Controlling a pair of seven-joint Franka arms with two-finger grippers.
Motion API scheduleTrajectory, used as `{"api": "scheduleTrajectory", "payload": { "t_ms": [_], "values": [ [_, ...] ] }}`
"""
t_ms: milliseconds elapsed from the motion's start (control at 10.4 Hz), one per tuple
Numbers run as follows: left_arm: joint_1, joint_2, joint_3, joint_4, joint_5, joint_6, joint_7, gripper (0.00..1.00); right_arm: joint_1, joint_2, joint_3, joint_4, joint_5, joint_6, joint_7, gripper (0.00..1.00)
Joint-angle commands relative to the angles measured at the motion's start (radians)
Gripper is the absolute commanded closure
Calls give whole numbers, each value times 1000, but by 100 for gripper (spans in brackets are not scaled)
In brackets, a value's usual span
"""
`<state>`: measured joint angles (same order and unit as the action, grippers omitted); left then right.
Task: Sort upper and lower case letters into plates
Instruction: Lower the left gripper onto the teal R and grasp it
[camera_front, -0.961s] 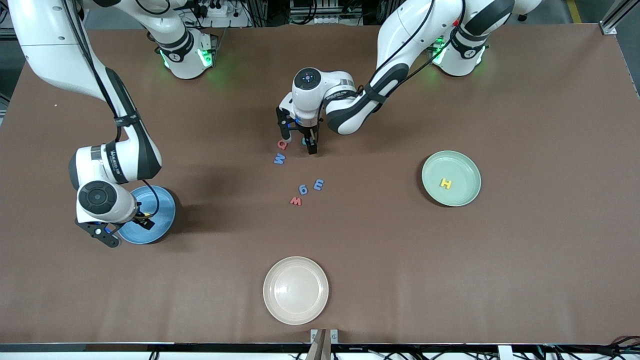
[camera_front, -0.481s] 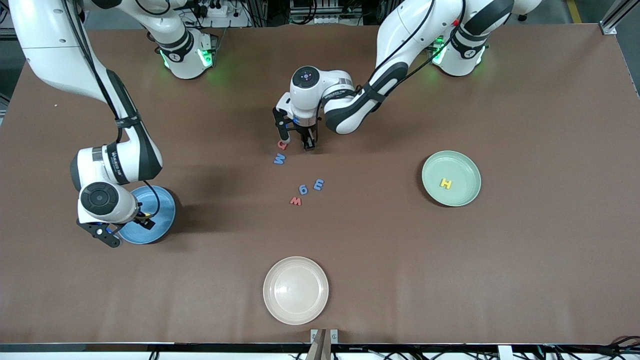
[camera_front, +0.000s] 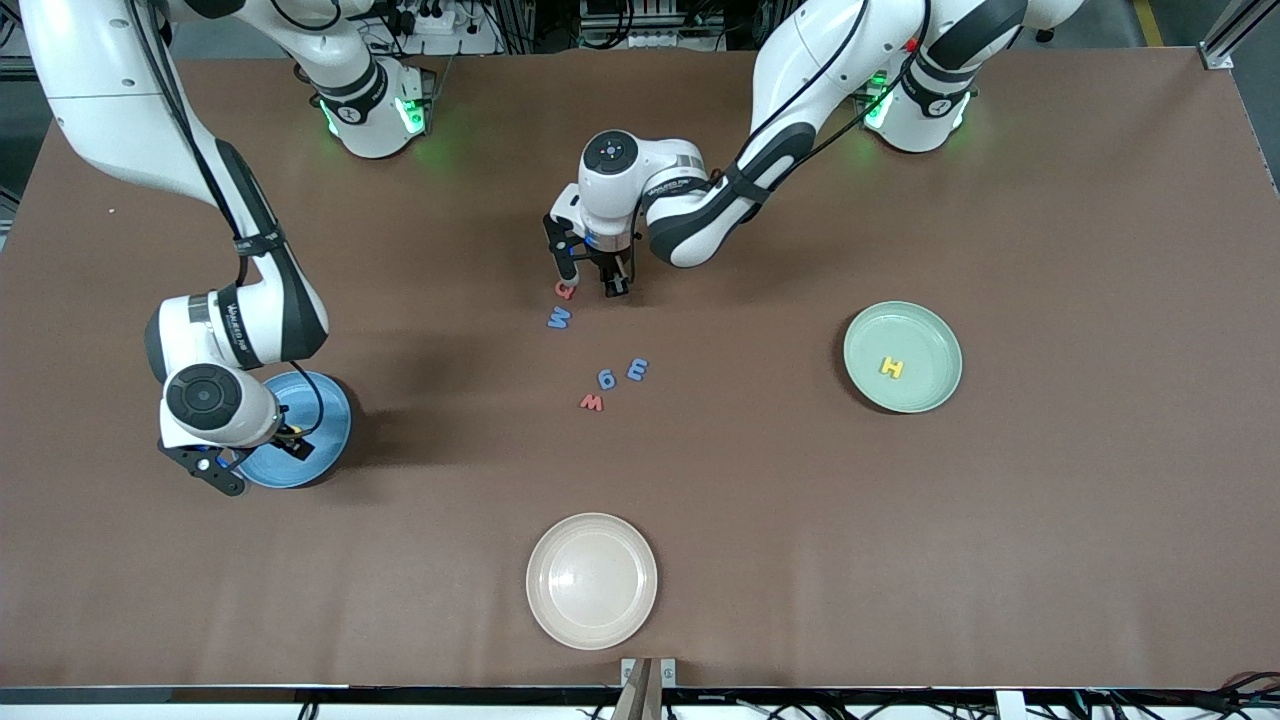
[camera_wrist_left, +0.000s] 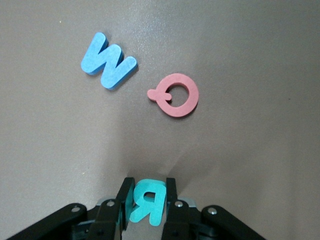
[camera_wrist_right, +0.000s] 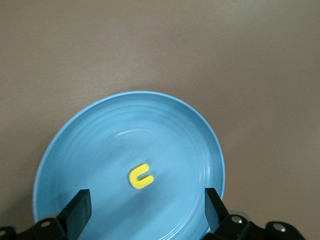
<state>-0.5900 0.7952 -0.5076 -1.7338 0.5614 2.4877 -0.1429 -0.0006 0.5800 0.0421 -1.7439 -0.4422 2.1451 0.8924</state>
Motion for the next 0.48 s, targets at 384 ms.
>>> {"api": "scheduleTrajectory", "payload": {
  "t_ms": [384],
  "values": [
    [79, -167, -25, 34, -190, -373, 3, 100, 30, 0, 67, 47, 108, -5, 8, 0]
  ]
}}
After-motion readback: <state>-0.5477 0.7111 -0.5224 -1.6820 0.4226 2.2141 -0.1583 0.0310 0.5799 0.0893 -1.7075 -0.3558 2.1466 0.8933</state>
